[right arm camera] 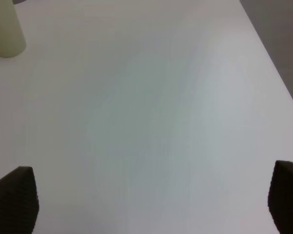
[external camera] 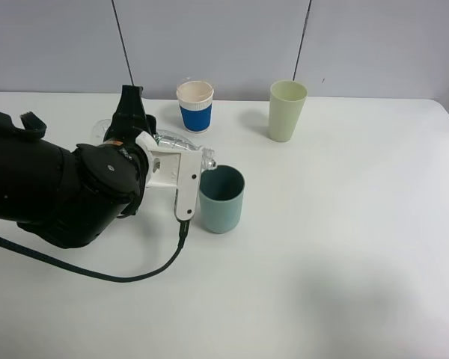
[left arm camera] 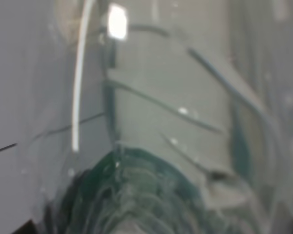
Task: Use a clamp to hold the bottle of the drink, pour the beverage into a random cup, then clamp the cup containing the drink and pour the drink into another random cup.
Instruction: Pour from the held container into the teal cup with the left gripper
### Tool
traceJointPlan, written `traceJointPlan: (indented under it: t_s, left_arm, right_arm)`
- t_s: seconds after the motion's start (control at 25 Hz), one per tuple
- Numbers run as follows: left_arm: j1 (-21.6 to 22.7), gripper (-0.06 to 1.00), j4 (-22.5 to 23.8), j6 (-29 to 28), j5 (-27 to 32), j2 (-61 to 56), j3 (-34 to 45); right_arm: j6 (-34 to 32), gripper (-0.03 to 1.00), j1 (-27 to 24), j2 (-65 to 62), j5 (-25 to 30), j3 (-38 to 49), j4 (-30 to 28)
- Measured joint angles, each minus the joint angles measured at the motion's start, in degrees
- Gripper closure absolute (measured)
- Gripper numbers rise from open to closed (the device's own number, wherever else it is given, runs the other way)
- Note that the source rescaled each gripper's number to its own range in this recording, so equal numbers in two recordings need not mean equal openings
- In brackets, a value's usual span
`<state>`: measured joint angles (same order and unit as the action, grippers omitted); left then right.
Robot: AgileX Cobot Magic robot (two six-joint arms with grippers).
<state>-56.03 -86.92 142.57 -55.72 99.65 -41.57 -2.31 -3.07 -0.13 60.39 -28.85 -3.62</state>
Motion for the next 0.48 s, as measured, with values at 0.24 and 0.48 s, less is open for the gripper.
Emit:
traceJointPlan:
  t_s: [0.24, 0.48]
  left_arm:
    - [0.0, 0.88, 0.0, 0.7, -1.8, 0.0, 0.0]
    - [0.0, 0.88, 0.2, 1.1, -2.6, 0.0, -0.1]
  right_arm:
    - [0.0, -0.03, 0.0, 0.0, 0.0, 0.0, 0.0]
    - [0.0, -0.03, 0.0, 0.0, 0.0, 0.0, 0.0]
